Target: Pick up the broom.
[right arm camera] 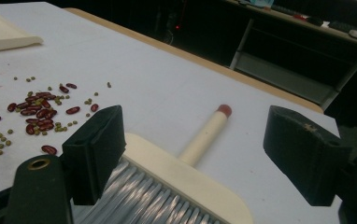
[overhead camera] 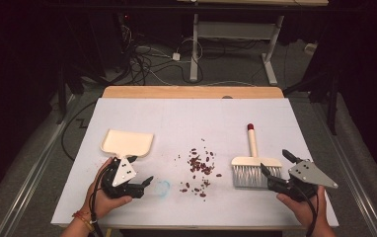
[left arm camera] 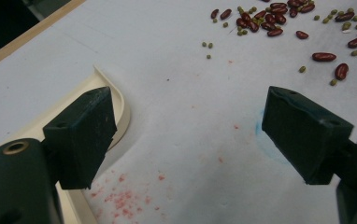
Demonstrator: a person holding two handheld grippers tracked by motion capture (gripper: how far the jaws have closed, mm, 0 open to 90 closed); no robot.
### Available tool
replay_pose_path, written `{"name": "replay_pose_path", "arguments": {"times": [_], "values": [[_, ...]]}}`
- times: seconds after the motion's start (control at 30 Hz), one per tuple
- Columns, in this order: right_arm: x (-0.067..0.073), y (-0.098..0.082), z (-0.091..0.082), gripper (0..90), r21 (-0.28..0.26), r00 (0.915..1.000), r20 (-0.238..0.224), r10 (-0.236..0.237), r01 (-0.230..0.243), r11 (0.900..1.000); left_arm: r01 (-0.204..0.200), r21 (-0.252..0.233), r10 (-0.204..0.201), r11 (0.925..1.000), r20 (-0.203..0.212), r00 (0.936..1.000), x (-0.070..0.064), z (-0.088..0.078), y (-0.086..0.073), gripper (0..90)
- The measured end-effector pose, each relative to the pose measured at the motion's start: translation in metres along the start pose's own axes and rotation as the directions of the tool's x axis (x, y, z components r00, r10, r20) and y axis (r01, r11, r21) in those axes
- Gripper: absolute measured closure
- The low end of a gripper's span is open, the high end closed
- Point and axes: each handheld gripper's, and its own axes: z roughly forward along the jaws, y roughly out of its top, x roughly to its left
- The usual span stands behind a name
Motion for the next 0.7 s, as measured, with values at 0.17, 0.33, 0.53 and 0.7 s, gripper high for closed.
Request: {"name": "replay_pose_path", "arguments": {"times": [0.17,0.33,0.53,0.7], "values": [[0.000,-0.001,-0.001,20.4,0.014,0.9998,0.000,-0.018,0.018,1.000,-0.008,0.022,0.008,0.9997,-0.007,0.9999,-0.003,0.000,-0.002,16.9],[-0.004,0.000,0.008,21.6,0.044,0.9999,0.008,-0.010,0.010,0.999,-0.003,0.023,0.003,0.9997,-0.014,0.9999,-0.006,-0.006,-0.007,17.0],[-0.006,0.010,0.025,23.6,0.105,0.9993,-0.002,-0.038,0.038,0.994,0.003,0.030,-0.002,0.9996,-0.020,0.9998,-0.006,-0.010,-0.011,17.0],[-0.007,0.027,0.051,22.5,0.188,0.9973,-0.062,-0.039,0.050,0.981,-0.011,0.030,0.011,0.9995,-0.010,0.9999,-0.006,-0.004,-0.007,17.0]]}}
